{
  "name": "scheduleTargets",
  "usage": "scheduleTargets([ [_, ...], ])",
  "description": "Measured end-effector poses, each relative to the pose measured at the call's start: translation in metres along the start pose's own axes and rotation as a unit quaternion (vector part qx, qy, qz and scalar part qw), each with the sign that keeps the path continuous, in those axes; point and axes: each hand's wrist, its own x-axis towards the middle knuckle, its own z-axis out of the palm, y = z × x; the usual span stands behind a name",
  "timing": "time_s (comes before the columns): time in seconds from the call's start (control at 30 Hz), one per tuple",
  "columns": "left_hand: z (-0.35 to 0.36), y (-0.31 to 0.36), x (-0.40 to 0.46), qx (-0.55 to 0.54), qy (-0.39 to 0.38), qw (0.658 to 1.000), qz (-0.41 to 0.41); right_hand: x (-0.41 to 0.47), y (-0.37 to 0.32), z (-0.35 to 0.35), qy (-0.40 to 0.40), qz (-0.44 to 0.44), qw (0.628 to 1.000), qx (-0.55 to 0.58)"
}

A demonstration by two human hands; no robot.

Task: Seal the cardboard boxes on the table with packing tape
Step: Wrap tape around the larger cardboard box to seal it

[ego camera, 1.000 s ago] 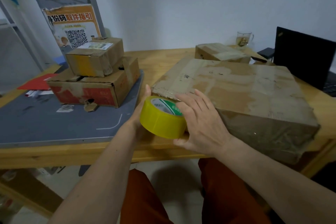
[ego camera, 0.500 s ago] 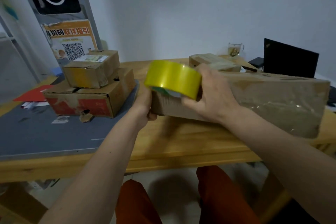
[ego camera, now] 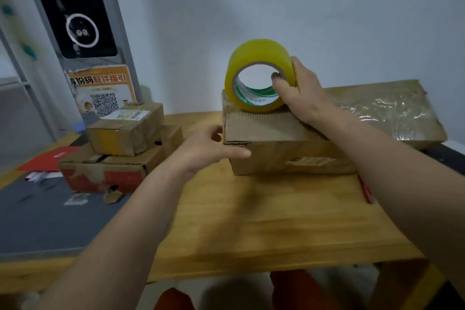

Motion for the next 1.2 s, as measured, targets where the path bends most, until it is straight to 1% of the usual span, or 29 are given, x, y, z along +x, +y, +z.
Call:
scheduleTargets([
  [0.03,-0.004,0.0,0.005,0.056,0.024,0.998,0.009,0.004,0.002,0.001,-0.001,0.002,1.0,0.002],
  [0.1,-0.01,0.003,0.016,0.108,0.059,0.99,0.065,0.01,0.006,0.002,-0.003,0.005,1.0,0.003],
  [0.17,-0.016,0.008,0.033,0.136,0.039,0.978,0.156,0.017,0.009,0.002,-0.006,0.008,1.0,0.004],
  [0.2,-0.017,0.012,0.041,0.134,0.013,0.973,0.19,0.021,0.011,0.003,-0.009,0.009,1.0,0.006],
  [0.23,-0.018,0.015,0.049,0.118,-0.014,0.971,0.208,0.025,0.012,0.004,-0.013,0.009,1.0,0.008],
  [0.3,-0.018,0.017,0.062,0.087,-0.041,0.973,0.208,0.034,0.014,0.004,-0.025,0.015,1.0,0.008],
  [0.43,-0.026,0.019,0.079,0.085,-0.035,0.973,0.21,0.056,0.017,0.004,-0.044,0.028,0.998,0.021],
  [0.53,-0.05,0.029,0.079,0.053,-0.044,0.976,0.208,0.077,0.005,0.01,-0.066,0.028,0.997,0.039],
  [0.6,-0.074,0.034,0.078,0.021,-0.065,0.975,0.21,0.091,-0.011,0.019,-0.093,0.029,0.994,0.051],
  [0.63,-0.086,0.034,0.079,0.003,-0.08,0.977,0.199,0.097,-0.017,0.025,-0.113,0.033,0.991,0.063],
  [0.7,-0.103,0.03,0.079,-0.013,-0.11,0.983,0.145,0.107,-0.022,0.042,-0.16,0.049,0.983,0.079],
  [0.77,-0.114,0.023,0.077,0.031,-0.122,0.988,0.087,0.113,-0.021,0.06,-0.202,0.076,0.974,0.071],
  [0.83,-0.12,0.018,0.076,0.13,-0.09,0.985,0.061,0.118,-0.018,0.074,-0.231,0.084,0.967,0.063],
  [0.87,-0.122,0.017,0.076,0.174,-0.065,0.98,0.071,0.121,-0.017,0.078,-0.232,0.083,0.967,0.059],
  [0.9,-0.123,0.017,0.077,0.19,-0.048,0.976,0.095,0.124,-0.015,0.081,-0.232,0.084,0.967,0.059],
  [0.93,-0.123,0.016,0.078,0.182,-0.045,0.975,0.118,0.127,-0.013,0.082,-0.232,0.088,0.967,0.063],
  [1.03,-0.116,0.012,0.079,0.124,-0.073,0.977,0.155,0.132,-0.008,0.084,-0.234,0.097,0.965,0.071],
  [1.1,-0.111,0.006,0.079,0.118,-0.036,0.975,0.187,0.133,-0.007,0.086,-0.234,0.095,0.965,0.065],
  [1.2,-0.108,-0.003,0.08,0.165,0.035,0.96,0.223,0.135,-0.006,0.088,-0.23,0.099,0.966,0.062],
])
